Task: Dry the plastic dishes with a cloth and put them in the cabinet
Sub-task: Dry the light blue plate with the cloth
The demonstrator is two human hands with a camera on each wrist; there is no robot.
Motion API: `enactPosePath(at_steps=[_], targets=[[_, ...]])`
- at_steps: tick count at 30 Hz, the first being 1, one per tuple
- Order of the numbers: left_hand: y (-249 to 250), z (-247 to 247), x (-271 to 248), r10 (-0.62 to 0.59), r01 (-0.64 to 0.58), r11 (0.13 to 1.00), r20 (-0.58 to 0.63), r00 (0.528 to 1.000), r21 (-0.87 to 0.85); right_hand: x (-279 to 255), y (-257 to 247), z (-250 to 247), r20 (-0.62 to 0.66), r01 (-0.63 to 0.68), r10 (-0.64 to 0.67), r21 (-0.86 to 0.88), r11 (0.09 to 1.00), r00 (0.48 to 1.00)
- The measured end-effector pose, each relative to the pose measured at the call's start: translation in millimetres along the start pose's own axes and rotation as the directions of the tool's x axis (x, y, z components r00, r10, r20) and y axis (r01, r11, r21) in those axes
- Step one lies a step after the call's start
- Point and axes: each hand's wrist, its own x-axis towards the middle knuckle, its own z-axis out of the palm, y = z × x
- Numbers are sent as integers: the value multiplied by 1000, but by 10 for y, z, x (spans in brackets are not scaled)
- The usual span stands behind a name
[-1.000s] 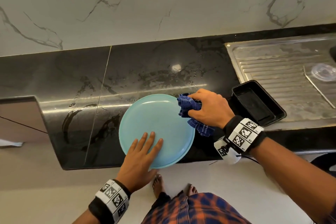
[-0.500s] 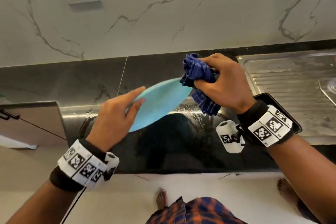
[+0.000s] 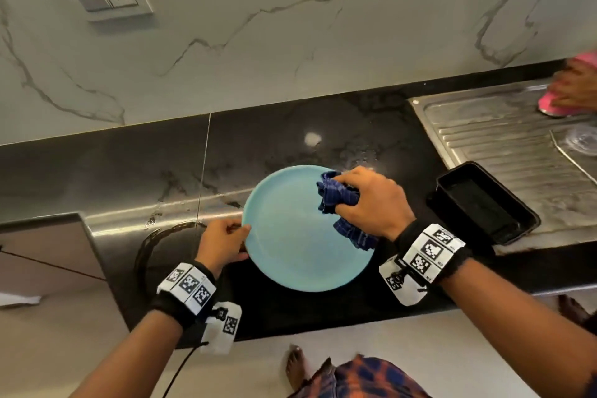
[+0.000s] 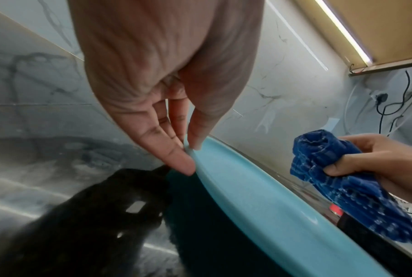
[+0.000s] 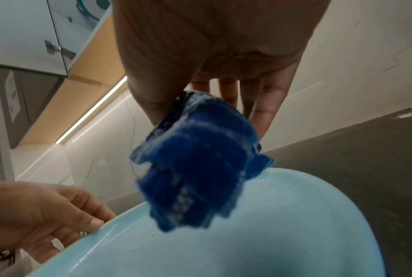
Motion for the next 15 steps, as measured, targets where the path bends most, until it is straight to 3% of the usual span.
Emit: enactPosePath(at_steps=[6,11,15], targets=[[-245,-60,77,17,-21,993,40,999,116,96,-7,278,86,-37,48,-125,991,995],[-262,-62,146,70,-83,992,129,989,100,352,64,573,157,-119,155,-220,968,975],[-274,-45,184,76,-85,995,135,988,57,634,-13,884,186,-41,98,-285,958,978]])
